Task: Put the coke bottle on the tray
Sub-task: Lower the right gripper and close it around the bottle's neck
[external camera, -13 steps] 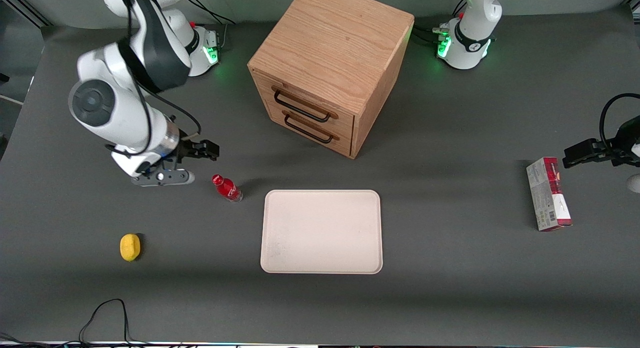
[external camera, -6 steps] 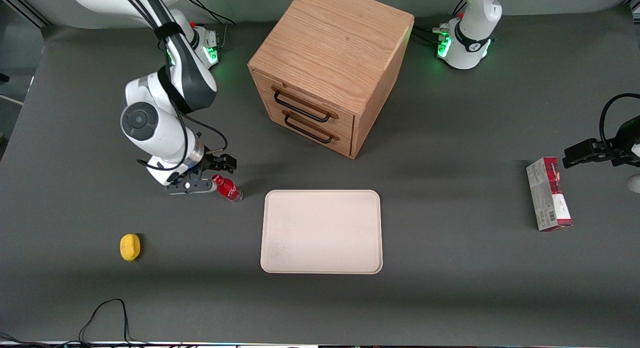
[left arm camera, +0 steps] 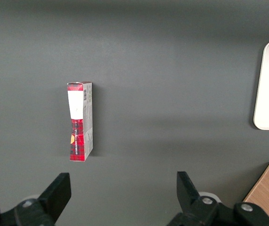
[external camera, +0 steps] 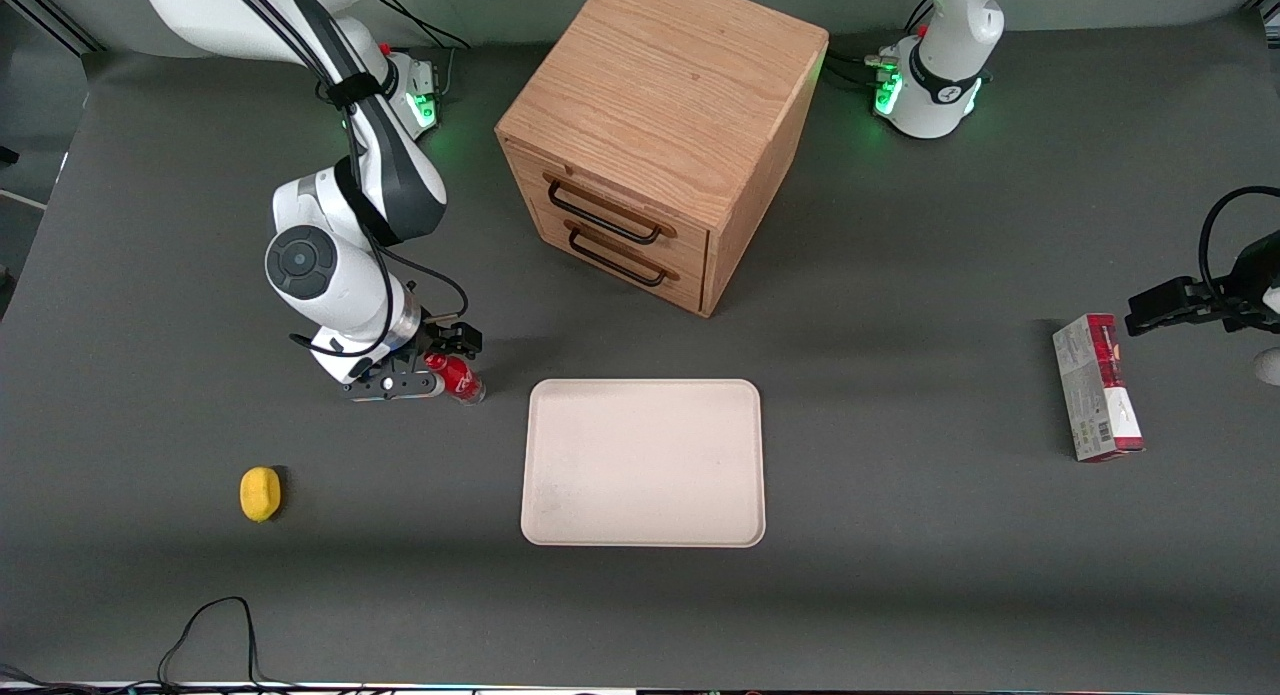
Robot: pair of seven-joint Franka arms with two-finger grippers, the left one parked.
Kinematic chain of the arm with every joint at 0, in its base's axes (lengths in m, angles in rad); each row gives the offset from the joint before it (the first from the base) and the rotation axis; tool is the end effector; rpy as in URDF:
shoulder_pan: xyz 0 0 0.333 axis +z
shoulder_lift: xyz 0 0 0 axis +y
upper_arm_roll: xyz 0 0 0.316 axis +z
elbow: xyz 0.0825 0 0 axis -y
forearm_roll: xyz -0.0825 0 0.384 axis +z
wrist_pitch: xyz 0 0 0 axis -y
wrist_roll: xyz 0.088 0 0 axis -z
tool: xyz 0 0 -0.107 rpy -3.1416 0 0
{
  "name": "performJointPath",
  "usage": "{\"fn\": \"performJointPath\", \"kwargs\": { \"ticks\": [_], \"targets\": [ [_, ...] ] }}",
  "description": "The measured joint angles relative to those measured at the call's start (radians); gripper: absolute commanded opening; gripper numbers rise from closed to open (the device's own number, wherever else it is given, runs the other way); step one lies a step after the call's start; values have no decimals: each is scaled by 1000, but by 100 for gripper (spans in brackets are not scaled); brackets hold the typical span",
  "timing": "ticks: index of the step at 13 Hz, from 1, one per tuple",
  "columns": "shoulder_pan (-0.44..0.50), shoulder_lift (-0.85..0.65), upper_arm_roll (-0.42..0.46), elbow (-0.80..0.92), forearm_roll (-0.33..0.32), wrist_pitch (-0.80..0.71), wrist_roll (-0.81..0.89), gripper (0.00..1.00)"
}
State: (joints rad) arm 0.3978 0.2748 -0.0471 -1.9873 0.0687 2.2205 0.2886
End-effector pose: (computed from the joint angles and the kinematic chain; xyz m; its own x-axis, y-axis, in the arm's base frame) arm 0.5597 0.2081 0.3231 0.9984 0.0216 -0.0516 0.0202 -0.9994 -0.0266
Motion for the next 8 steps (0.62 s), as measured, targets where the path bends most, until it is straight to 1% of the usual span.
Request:
{"fn": "performJointPath", "kwargs": {
  "ticks": [1, 2, 3, 4, 8],
  "targets": [
    [0, 1, 0, 0, 0, 1, 0, 90],
    [0, 1, 0, 0, 0, 1, 0, 43],
    [0, 1, 0, 0, 0, 1, 0, 2],
    [0, 1, -1, 0, 0, 1, 0, 0],
    [0, 1, -3, 2, 0, 1, 0, 0]
  ]
}}
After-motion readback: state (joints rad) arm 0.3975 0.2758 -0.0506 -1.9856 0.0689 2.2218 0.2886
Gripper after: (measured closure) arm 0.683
